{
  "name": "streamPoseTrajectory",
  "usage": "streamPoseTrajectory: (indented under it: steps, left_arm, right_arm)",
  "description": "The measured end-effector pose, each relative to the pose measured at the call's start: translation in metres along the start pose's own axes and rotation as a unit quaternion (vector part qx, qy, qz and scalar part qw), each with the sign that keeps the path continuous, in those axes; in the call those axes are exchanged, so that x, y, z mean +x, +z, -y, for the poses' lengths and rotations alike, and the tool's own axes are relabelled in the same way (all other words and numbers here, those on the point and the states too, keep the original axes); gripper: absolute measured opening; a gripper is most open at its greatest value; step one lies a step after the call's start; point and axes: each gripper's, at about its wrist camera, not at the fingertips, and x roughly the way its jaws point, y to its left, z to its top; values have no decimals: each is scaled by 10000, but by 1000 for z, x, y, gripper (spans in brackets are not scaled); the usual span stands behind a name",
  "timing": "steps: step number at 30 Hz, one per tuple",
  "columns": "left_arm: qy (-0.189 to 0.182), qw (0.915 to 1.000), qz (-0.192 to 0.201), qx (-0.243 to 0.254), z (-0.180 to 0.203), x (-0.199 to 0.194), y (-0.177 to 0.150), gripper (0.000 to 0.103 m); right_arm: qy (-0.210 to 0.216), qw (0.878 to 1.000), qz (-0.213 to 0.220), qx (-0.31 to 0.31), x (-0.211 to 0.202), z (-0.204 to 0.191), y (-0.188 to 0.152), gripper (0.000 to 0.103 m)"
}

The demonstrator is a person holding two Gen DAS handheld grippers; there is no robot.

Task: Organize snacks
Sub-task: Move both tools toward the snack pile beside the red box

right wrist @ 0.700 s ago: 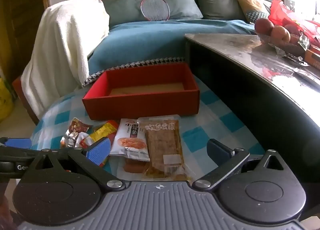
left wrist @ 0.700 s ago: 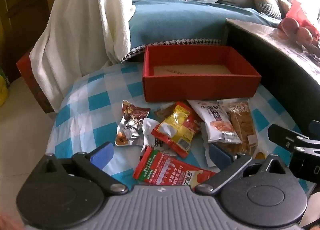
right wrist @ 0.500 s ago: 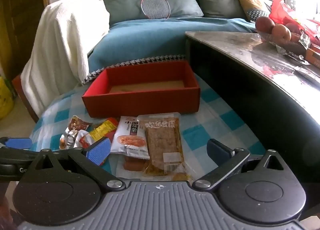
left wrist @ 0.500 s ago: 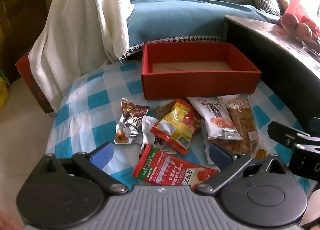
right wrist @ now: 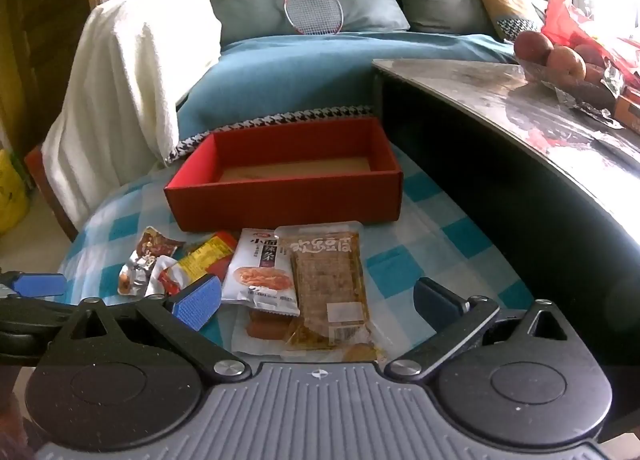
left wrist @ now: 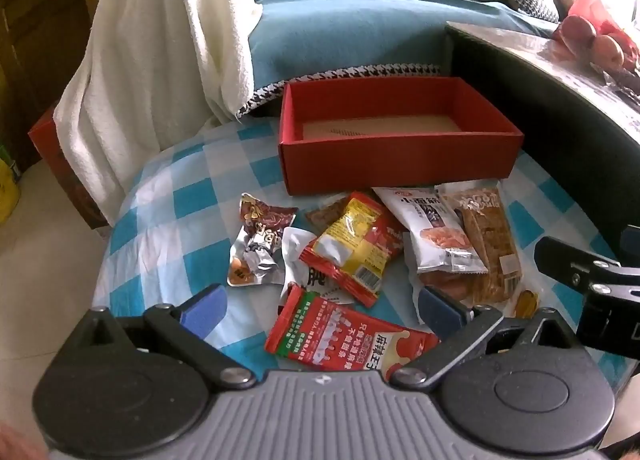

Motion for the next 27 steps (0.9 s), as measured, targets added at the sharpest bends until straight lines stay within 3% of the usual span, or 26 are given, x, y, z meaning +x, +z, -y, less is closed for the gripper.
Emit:
streamPoseTrajectory:
  steps: [27]
  left_arm:
    - [112,9997,-210,7,2,7,-1,98]
  right_arm:
    - [-260,9988,-393,-167,13,-3,-6,103]
